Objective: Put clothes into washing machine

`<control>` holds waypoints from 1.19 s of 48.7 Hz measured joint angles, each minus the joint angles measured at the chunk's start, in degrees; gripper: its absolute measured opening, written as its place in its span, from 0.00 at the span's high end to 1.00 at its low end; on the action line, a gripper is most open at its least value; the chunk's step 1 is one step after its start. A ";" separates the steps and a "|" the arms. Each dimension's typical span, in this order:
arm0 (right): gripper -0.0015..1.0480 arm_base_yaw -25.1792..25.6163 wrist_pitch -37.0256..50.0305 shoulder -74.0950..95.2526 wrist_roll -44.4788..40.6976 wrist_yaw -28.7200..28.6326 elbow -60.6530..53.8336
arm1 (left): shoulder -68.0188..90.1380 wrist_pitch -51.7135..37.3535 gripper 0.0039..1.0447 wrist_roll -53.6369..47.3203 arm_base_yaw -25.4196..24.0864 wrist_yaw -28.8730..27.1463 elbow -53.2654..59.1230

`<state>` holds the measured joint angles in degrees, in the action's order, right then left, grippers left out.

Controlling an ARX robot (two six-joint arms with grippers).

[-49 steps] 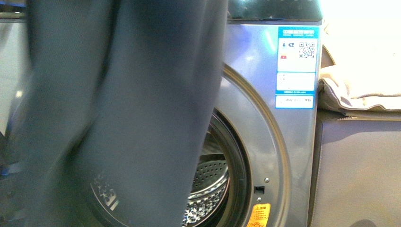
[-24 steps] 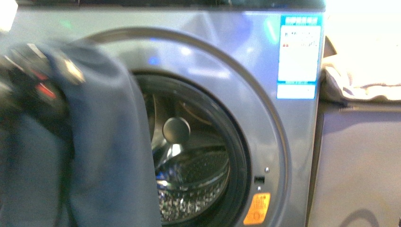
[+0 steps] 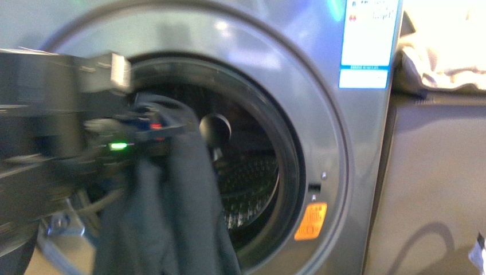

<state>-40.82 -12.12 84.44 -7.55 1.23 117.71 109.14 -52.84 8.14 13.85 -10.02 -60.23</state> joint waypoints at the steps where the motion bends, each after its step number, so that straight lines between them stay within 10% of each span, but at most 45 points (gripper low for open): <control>1: 0.07 0.00 0.00 0.00 0.00 0.00 0.00 | 0.85 0.63 0.92 0.02 0.07 -0.26 -1.05; 58: 0.07 0.00 0.02 -0.02 0.00 0.00 0.00 | 38.95 13.16 0.92 -9.62 -1.05 -12.20 -56.04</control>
<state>-40.82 -12.10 84.42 -7.55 1.23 117.71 148.09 -39.68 -1.48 12.80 -22.22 -116.27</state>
